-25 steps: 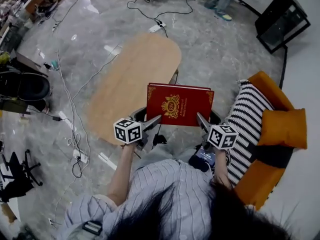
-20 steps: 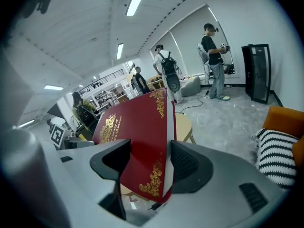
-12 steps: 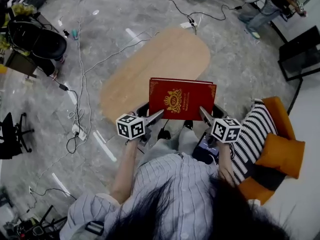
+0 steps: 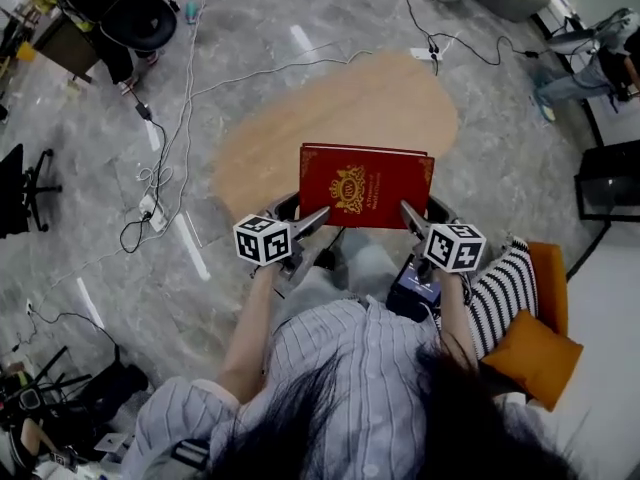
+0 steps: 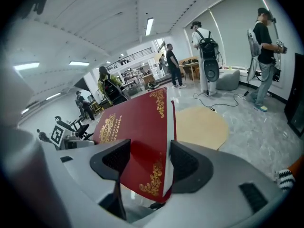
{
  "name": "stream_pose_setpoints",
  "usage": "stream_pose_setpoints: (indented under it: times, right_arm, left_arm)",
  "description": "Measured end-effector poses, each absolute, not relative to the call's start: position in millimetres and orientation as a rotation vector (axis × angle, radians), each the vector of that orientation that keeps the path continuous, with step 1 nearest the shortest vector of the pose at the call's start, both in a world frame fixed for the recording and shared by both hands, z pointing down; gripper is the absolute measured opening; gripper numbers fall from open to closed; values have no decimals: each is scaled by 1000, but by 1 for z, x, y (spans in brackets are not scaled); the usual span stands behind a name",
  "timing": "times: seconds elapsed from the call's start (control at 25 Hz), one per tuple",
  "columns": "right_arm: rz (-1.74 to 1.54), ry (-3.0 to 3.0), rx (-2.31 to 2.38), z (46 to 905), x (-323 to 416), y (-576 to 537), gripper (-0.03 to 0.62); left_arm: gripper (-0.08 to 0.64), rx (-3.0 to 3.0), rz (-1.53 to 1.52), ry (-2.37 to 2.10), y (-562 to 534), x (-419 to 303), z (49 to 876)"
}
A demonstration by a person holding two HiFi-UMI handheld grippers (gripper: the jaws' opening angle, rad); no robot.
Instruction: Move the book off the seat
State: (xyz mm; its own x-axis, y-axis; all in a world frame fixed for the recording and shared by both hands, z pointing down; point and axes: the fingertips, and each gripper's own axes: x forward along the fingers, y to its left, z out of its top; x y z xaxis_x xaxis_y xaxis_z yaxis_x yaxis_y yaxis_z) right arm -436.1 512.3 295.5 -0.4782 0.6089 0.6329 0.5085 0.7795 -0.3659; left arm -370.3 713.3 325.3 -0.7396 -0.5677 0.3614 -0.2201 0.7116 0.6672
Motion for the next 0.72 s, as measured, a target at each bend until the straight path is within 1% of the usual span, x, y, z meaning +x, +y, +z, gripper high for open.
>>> stream_pose_setpoints:
  times: [0.16, 0.44, 0.72]
  right_arm:
    - [110, -2104, -899, 323, -466, 534, 279]
    - [99, -1962, -948, 380, -547, 559, 278]
    - [132, -1867, -940, 448, -598, 568, 278]
  left_arm:
    - [360, 512, -846, -2359, 730, -385, 352]
    - [360, 357, -905, -2308, 747, -447, 401]
    - [360, 297, -905, -2242, 754, -494, 459]
